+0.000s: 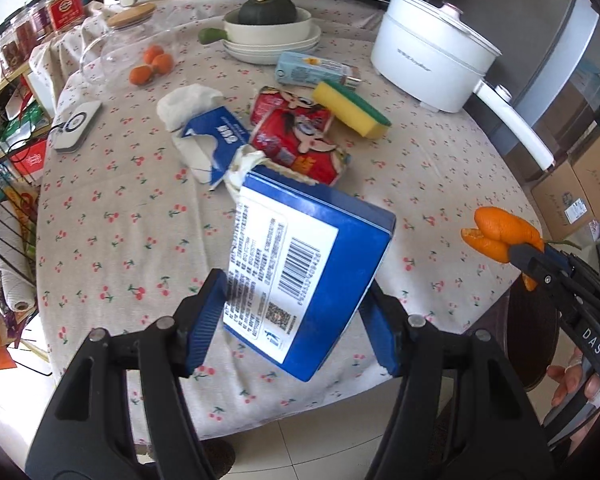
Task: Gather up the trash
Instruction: 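Release the box and orange peel into the brown bin with both tools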
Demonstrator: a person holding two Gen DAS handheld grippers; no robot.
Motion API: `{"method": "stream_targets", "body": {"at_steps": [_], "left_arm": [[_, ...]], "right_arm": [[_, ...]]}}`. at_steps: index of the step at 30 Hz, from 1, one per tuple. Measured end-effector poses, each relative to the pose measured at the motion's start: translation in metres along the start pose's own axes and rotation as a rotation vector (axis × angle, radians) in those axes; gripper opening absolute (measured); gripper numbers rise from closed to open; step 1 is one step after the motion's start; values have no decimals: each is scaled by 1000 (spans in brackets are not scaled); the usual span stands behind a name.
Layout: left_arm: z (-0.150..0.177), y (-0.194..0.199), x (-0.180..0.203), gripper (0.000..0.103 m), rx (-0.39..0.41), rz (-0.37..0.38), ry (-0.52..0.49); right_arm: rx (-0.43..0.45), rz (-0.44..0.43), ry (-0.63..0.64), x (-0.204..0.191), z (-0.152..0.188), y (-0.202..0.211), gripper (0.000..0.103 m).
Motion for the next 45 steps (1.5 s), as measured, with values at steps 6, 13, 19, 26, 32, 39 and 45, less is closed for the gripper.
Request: {"method": "stream_targets", "body": {"at_steps": [6, 13, 19, 26, 32, 39, 45], "left_arm": [[5, -19, 60, 67, -18, 57, -93], [19, -46, 129, 67, -55, 117, -215], [36, -64, 185, 67, -84, 168, -328], [64, -90, 252, 67, -143, 271, -433], [80, -103, 295, 67, -153, 371, -514], [77, -105, 304, 96, -118, 355, -546], [70, -100, 284, 96, -105, 314, -525]], "right_arm": [[6, 62, -65, 61, 16, 26, 26], [8, 123, -137, 130, 47, 58, 26], [-1, 196, -206, 189, 80, 81, 26], [-73, 267, -319, 249, 130, 89, 26], [-91, 311, -380, 280, 151, 99, 26], [-103, 336, -394, 290, 155, 100, 26], [-120, 332, -383, 285, 154, 95, 26]]}}
Point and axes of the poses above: each gripper's, at about its wrist camera, not at the fingertips, and y roughly against the way its jaws point, x to its right, z to its underside, the point moved 9 cm from there along -y, roughly the way its jaws point, and after that the axes turned 13 degrees about z, right-handed, at the moved point
